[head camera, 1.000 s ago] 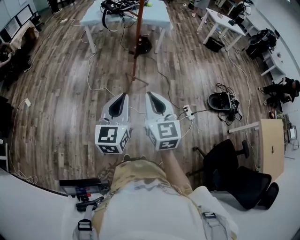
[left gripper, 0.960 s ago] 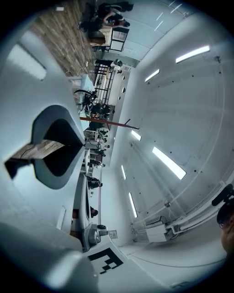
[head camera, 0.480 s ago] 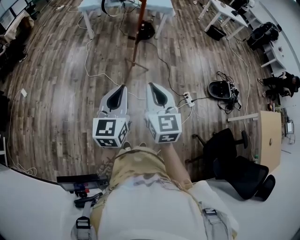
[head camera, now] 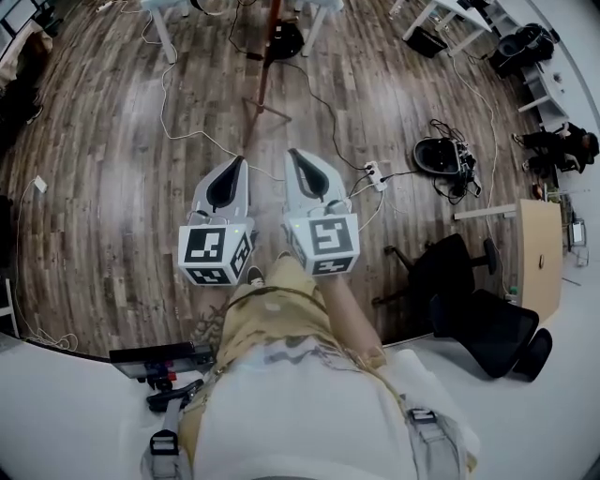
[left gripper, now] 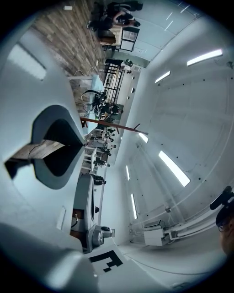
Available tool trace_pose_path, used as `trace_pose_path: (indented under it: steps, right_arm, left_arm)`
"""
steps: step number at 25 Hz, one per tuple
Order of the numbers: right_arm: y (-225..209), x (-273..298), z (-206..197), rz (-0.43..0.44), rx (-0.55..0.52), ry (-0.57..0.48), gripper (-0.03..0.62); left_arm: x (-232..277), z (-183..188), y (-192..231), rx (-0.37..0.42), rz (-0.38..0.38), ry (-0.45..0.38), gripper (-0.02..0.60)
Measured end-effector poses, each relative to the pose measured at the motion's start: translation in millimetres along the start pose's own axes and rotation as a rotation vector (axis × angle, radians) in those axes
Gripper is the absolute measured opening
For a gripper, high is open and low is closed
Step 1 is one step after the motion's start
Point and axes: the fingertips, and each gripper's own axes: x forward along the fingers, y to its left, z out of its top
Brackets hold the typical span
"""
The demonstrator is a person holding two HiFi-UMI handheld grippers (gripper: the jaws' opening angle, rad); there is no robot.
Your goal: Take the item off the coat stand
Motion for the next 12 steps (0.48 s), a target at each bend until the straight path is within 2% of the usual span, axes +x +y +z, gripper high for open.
trace_pose_path:
  steps: [5, 12]
  right_arm:
    - [-15, 35, -11, 0.01, 0.03, 0.028, 0.002]
    - [-33, 106, -4, 0.122, 0.028, 0.005, 0.002]
  left_arm:
    - [25, -9, 17, -0.016, 0.025, 0.034, -0.014]
    - [87, 9, 51, 0.016, 0.098, 0.018, -0.012]
